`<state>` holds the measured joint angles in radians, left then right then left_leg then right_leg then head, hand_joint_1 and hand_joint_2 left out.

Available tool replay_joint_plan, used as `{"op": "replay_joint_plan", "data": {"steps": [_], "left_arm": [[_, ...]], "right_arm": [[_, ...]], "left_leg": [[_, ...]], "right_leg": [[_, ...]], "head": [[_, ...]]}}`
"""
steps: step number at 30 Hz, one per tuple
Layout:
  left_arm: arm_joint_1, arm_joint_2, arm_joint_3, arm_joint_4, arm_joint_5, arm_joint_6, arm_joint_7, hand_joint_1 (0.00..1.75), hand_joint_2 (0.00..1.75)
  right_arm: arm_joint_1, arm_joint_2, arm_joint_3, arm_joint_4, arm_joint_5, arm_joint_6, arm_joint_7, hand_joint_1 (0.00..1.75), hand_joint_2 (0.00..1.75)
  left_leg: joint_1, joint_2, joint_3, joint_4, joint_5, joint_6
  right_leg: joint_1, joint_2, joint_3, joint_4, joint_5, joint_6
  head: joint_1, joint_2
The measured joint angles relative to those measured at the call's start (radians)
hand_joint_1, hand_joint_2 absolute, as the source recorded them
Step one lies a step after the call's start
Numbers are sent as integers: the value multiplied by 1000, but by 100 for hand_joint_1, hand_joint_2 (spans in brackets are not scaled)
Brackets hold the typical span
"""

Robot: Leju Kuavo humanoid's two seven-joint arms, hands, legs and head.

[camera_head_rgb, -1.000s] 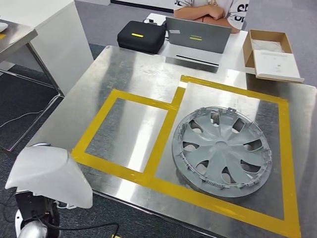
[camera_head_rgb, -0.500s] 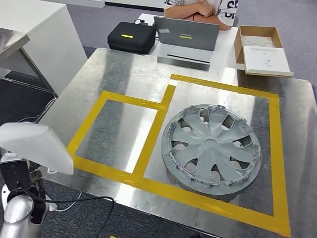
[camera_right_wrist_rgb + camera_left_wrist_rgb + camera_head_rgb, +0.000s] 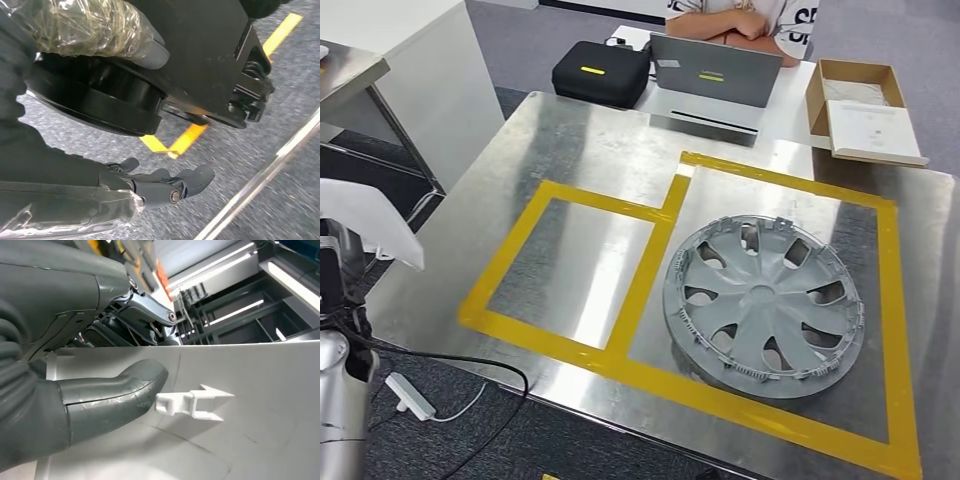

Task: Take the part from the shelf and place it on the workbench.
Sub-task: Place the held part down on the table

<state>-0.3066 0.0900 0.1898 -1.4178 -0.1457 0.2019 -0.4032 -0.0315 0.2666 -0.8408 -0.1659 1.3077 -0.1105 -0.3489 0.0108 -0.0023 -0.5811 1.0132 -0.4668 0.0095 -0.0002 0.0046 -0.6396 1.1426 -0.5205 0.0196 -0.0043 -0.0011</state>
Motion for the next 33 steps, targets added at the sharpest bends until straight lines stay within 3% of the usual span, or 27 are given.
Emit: {"op": "replay_joint_plan", "data": {"steps": [2, 5, 7, 10, 11, 12, 13, 14, 16, 18, 20, 22, 23, 25, 27, 28, 29, 31, 33], "left_arm": [[-33, 10, 9, 40, -13, 7, 0, 175, 175], [-65, 21, 20, 90, -31, 20, 2, 175, 175], [-86, 27, 23, 119, -48, 32, 3, 175, 175], [-115, 32, 25, 172, -78, 63, 3, 175, 175], [-118, 32, 25, 187, -86, 72, 2, 175, 175], [-121, 32, 25, 201, -92, 79, 1, 175, 175], [-127, 32, 25, 213, -97, 87, 0, 175, 175], [-137, 32, 25, 227, -103, 97, -3, 175, 175], [-162, 30, 25, 258, -114, 121, -10, 175, 175], [-182, 28, 25, 284, -130, 145, -15, 175, 175], [-194, 24, 25, 308, -150, 168, -17, 175, 175], [-209, 21, 25, 338, -170, 189, -17, 175, 175], [-219, 19, 25, 354, -179, 199, -16, 175, 175], [-231, 14, 25, 385, -188, 212, -16, 175, 175], [-235, 10, 25, 411, -192, 216, -16, 175, 175], [-237, 8, 25, 420, -193, 217, -15, 175, 175], [-239, 6, 25, 428, -193, 218, -15, 175, 175], [-248, 2, 26, 442, -193, 224, -17, 175, 175], [-260, -3, 27, 460, -194, 232, -24, 175, 175]], "right_arm": [[-1, -1, 6, 0, 3, 1, 0, 0, 175], [-1, -1, 12, 0, 7, 1, 0, 0, 175], [-2, 0, 14, 0, 8, 1, -1, 0, 175], [-2, 0, 18, 0, 10, 2, 0, 0, 175], [-2, 0, 18, 0, 11, 2, 0, 0, 175], [-2, 0, 19, 0, 11, 2, 0, 0, 175], [-2, 0, 19, 0, 12, 2, 1, 0, 175], [-3, 0, 21, 0, 13, 2, 2, 0, 175], [-4, 0, 26, 0, 16, 3, 3, 0, 175], [-4, -1, 30, 1, 19, 3, 4, 0, 175], [-5, -1, 34, 1, 23, 3, 4, 0, 175], [-6, -2, 38, 1, 25, 3, 4, 0, 175], [-6, -2, 40, 1, 26, 3, 5, 0, 175], [-6, -2, 42, 2, 26, 3, 5, 0, 175], [-7, -3, 44, 2, 26, 4, 4, 0, 175], [-7, -3, 44, 2, 26, 4, 4, 0, 175], [-8, -3, 45, 2, 27, 4, 5, 0, 175], [-8, -3, 46, 2, 28, 4, 5, 0, 175], [-8, -4, 49, 2, 31, 4, 4, 0, 175]], "left_leg": [[-3, -1, -2, 2, 0, -9], [-3, 0, -7, 1, 2, -25], [-1, 1, -18, 27, -18, -35], [1, 0, -93, 192, -102, -48], [2, 0, -119, 246, -118, -51], [3, 0, -133, 272, -117, -52], [4, 0, -130, 261, -96, -53], [5, 0, -110, 215, -61, -52], [6, 0, -51, 87, 1, -48], [3, 0, -19, 15, 13, -39], [1, 0, -18, 4, 9, -27], [4, 0, -17, 0, 12, -14], [6, 1, -16, -3, 13, -8], [5, 1, -17, -3, 13, -1], [3, 2, -16, -2, 12, 1], [2, 1, -15, -2, 11, 1], [1, 1, -13, -2, 10, 1], [-1, 0, -10, -1, 7, -2], [-3, -1, -13, 0, 7, -10]], "right_leg": [[2, 0, 48, -102, 32, -7], [2, 4, 55, -123, 33, -19], [-1, 4, 57, -130, 39, -31], [-3, 2, 59, -133, 41, -40], [-3, 2, 59, -133, 41, -41], [-3, 3, 59, -133, 40, -41], [-3, 4, 60, -132, 40, -41], [-3, 5, 61, -131, 40, -40], [0, 5, 61, -128, 37, -35], [3, 6, 56, -125, 35, -26], [4, 6, 52, -127, 36, -16], [2, 5, 38, -105, 19, -5], [1, 4, 19, -67, -4, -1], [0, 3, -44, 62, -64, 5], [-1, 3, -91, 155, -88, 7], [-1, 3, -90, 148, -72, 6], [-1, 3, -70, 104, -39, 3], [1, 2, -4, -34, 25, -6], [4, 3, 39, -117, 45, -13]], "head": [[-1, 0], [-2, 0], [-4, 0], [-8, 0], [-8, 0], [-8, 0], [-8, 0], [-8, 0], [-8, 0], [-7, 0], [-6, 0], [-4, 0], [-2, 0], [3, 0], [3, 0], [3, 0], [3, 0], [2, 0], [1, 0]]}}
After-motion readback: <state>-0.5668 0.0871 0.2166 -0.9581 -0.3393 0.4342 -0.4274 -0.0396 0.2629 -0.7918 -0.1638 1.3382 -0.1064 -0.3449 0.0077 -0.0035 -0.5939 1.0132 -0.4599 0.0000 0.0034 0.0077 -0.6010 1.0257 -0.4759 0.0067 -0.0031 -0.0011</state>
